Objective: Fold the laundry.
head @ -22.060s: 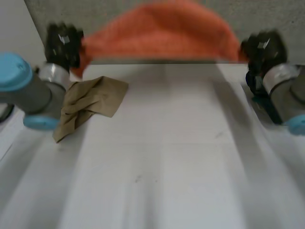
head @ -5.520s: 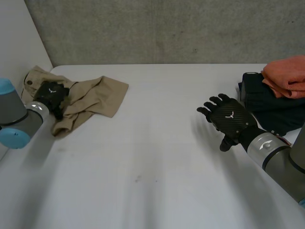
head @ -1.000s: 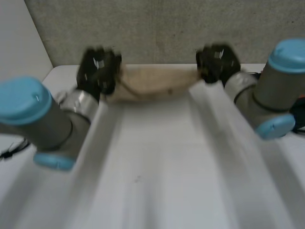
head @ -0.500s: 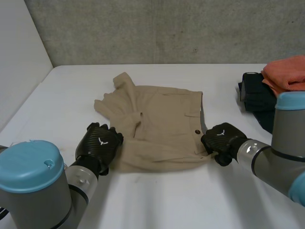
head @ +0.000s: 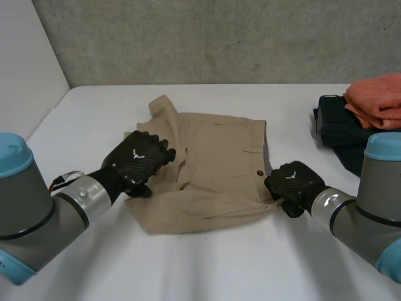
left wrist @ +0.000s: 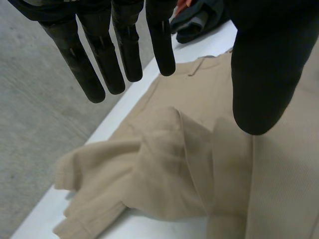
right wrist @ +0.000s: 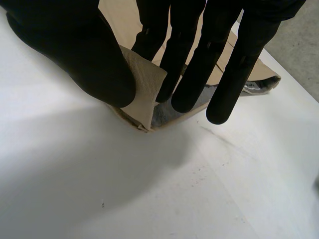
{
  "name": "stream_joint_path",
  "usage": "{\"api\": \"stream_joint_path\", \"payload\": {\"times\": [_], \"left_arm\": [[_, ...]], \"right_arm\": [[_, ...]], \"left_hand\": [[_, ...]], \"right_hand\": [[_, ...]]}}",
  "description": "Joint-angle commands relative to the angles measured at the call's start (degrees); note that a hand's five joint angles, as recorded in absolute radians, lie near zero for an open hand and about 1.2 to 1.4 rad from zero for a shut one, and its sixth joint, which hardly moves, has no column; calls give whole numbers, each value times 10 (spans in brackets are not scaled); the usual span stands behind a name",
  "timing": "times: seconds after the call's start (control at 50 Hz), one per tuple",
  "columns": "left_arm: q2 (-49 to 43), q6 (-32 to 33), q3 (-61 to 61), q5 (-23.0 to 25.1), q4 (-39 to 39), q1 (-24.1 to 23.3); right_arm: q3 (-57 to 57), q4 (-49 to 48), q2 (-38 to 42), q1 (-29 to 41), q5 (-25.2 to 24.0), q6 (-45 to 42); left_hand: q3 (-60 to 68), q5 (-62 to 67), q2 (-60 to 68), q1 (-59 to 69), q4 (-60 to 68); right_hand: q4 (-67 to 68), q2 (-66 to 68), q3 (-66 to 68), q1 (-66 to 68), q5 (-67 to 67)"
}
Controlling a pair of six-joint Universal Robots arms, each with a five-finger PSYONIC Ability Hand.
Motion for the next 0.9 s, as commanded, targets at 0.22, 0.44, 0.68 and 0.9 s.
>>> {"api": "stream_joint_path", "payload": {"times": [0.22, 0.44, 0.68, 0.9], "left_arm": [[-19, 64, -18, 2, -101, 54], [-64, 68, -9, -7, -114, 57], [189, 32, -6, -199, -157, -17], [297, 9, 16, -277, -211, -73]], "right_arm": [[-3, -4, -1, -1, 4, 0], [-11, -2, -4, 1, 7, 2], [-52, 162, -163, -9, 19, -64], [-133, 236, -289, -24, 22, -111]], "left_hand": [[73, 81, 77, 80, 81], [503, 511, 507, 510, 511], [503, 511, 508, 510, 511], [503, 511, 508, 510, 511]], "right_hand": [[114, 130, 121, 166, 125], [114, 130, 121, 166, 125], [114, 130, 121, 166, 125], [114, 130, 121, 166, 125]]}}
